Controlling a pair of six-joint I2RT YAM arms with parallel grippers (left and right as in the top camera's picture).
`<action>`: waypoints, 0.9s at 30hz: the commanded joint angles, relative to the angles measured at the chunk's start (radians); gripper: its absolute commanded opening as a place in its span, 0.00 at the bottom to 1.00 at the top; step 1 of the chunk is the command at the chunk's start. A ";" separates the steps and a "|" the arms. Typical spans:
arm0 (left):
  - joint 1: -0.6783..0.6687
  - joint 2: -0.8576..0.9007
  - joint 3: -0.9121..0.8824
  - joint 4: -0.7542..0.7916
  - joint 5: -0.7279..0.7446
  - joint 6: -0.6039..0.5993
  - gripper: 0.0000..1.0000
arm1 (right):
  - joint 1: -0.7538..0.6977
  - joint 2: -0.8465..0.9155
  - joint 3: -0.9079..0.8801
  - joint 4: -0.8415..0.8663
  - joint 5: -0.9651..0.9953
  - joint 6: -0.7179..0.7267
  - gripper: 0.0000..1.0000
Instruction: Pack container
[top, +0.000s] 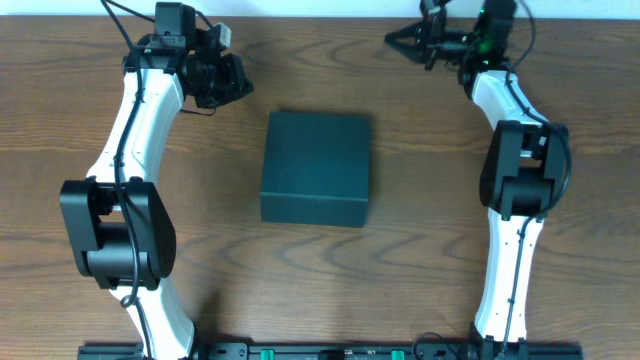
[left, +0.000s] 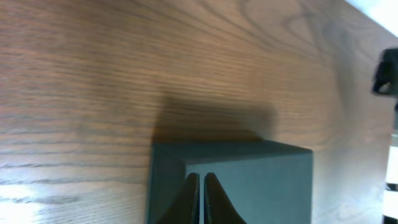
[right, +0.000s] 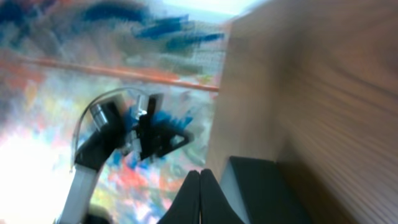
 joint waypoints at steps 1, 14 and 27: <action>-0.018 -0.027 0.011 -0.008 -0.064 -0.038 0.06 | 0.007 0.004 0.003 -0.124 0.165 -0.369 0.02; -0.143 -0.060 0.033 -0.048 -0.226 -0.051 0.06 | -0.007 -0.043 0.161 -0.498 0.376 -0.627 0.02; -0.200 -0.090 0.032 -0.080 -0.277 0.033 0.06 | -0.017 -0.269 0.395 -1.240 0.718 -1.099 0.02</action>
